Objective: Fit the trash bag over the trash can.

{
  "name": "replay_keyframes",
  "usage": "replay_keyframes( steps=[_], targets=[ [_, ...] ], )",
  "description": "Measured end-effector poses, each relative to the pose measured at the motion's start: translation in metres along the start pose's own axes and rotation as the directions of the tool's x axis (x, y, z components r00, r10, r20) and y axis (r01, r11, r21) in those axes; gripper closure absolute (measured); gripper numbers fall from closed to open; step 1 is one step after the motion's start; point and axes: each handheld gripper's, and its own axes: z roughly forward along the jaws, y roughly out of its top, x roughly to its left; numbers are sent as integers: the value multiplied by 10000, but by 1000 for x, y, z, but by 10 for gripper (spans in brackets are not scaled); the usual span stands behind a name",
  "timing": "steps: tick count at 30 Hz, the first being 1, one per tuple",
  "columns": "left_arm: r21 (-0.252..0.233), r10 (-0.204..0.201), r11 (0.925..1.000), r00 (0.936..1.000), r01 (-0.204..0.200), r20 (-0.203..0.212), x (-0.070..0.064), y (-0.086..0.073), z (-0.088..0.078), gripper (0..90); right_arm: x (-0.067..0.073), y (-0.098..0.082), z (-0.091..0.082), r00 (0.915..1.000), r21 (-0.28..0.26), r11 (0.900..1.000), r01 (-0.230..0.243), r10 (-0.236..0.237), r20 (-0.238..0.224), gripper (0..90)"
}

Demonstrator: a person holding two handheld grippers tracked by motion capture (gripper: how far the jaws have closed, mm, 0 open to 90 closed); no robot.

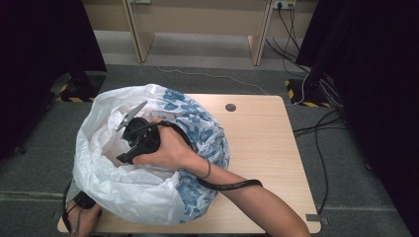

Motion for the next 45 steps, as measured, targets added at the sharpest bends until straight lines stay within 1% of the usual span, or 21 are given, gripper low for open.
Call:
replay_keyframes(
  steps=[2, 4, 9, 12, 13, 15, 19, 22, 24, 26, 27, 33, 39, 45],
  targets=[
    [-6, -21, 10000, 10000, 21, -5, 0, 0, 0, 163, -1, 0, -1, 10000, -74, 10000, 14, -14, -4, 455],
    [-9, -27, 10000, 10000, 27, -1, 0, 0, 0, 163, -1, 0, -2, 10000, -159, 9999, -69, 69, 18, 451],
    [-13, -28, 10000, 10000, 28, 5, 0, 0, 0, 162, -1, 2, -8, 9997, -484, 9988, -71, 82, 230, 427],
    [-12, -28, 10000, 10000, 28, 4, 0, 0, 0, 162, -1, 4, -17, 9988, -820, 9966, -117, 156, 467, 403],
    [-13, -25, 10000, 10000, 25, 4, 0, 0, 0, 163, -2, 5, -20, 9985, -982, 9952, -60, 114, 543, 396],
    [-10, -20, 10000, 10000, 20, 4, 0, 0, 0, 163, -3, 6, -29, 9975, -1281, 9917, -129, 217, 674, 387],
    [-10, -35, 10000, 10000, 35, -14, 0, 0, 0, 163, -7, 9, -50, 9947, -1983, 9796, -321, 507, 891, 379],
    [-3, -26, 10000, 10000, 26, -17, 0, 0, 0, 162, -11, 9, -65, 9922, -2494, 9675, -412, 690, 1039, 374],
    [-9, -34, 10000, 10000, 34, -19, 0, 0, 0, 162, -14, 9, -74, 9900, -2875, 9565, -497, 851, 1122, 370],
    [-10, -38, 10000, 10000, 38, -17, 0, 0, 0, 163, -17, 8, -82, 9885, -3054, 9503, -599, 991, 1146, 363],
    [-12, -34, 10000, 10000, 34, -17, 0, 0, 0, 162, -18, 8, -86, 9879, -3102, 9486, -627, 1032, 1159, 361],
    [-11, -40, 10000, 10000, 40, -17, 0, 0, 0, 162, -24, 4, -102, 9838, -3183, 9452, -719, 1198, 1336, 356],
    [-8, -28, 10000, 10000, 28, -21, 0, 0, 0, 163, -29, -5, -112, 9801, -3210, 9441, -754, 1294, 1505, 356],
    [-6, -32, 10000, 10000, 32, -30, 0, 0, 0, 162, -35, -14, -123, 9743, -3231, 9422, -889, 1496, 1681, 353]
  ],
)
